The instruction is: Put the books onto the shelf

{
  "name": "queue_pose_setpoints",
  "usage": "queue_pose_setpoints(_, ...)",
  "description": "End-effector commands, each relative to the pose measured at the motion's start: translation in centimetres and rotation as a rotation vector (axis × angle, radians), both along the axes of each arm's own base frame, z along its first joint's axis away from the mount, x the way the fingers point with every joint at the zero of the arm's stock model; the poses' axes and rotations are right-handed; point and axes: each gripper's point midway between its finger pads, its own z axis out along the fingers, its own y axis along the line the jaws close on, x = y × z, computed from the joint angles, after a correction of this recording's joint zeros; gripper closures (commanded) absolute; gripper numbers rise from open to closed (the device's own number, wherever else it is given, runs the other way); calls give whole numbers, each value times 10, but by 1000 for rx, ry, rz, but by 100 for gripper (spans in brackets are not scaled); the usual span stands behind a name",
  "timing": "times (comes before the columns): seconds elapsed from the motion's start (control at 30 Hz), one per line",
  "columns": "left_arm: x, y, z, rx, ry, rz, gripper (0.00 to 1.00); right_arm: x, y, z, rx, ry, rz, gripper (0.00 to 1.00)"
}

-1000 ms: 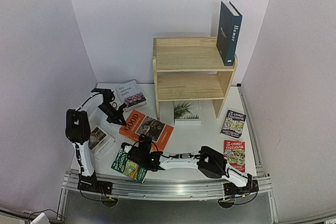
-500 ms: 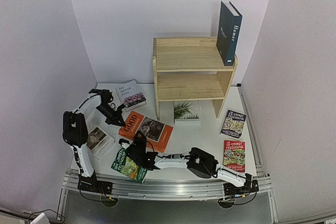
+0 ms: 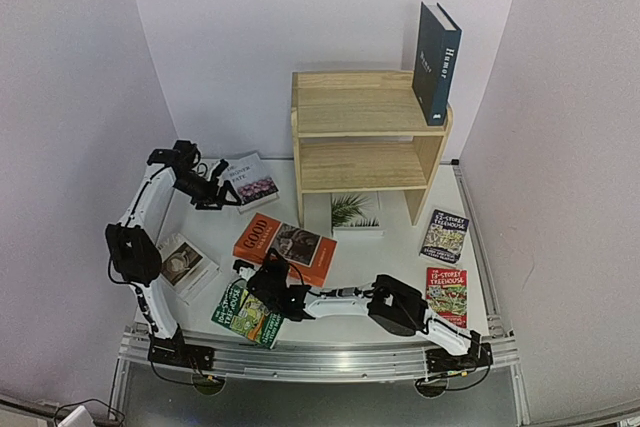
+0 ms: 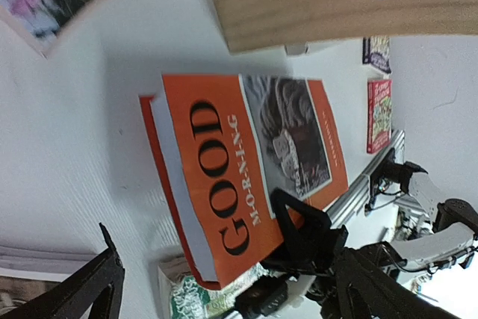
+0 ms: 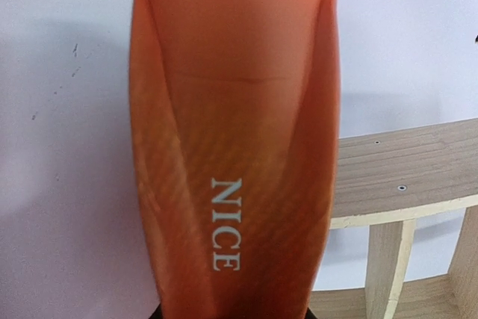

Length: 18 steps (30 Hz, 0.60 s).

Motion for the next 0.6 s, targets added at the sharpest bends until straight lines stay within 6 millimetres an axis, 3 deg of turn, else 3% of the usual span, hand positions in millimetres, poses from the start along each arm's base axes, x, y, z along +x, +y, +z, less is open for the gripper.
queue_pose_setpoints(0.0,10,44,88,43,-267,88,1,-22,3,101,313,186,109,80)
queue_pose_setpoints(0.1,15,66,104,149,-381,117,1,-56,10,116,443,456,245,80)
queue_pose_setpoints(0.23,18,85,119,234,-485,163,0,-83,3,161,573,654,329,81)
queue_pose_setpoints(0.37,23,105,132,320,-575,231,0,-93,-11,236,762,749,413,83)
queue_pose_setpoints(0.57,21,117,124,389,-575,258,0,-86,-53,343,995,736,519,83)
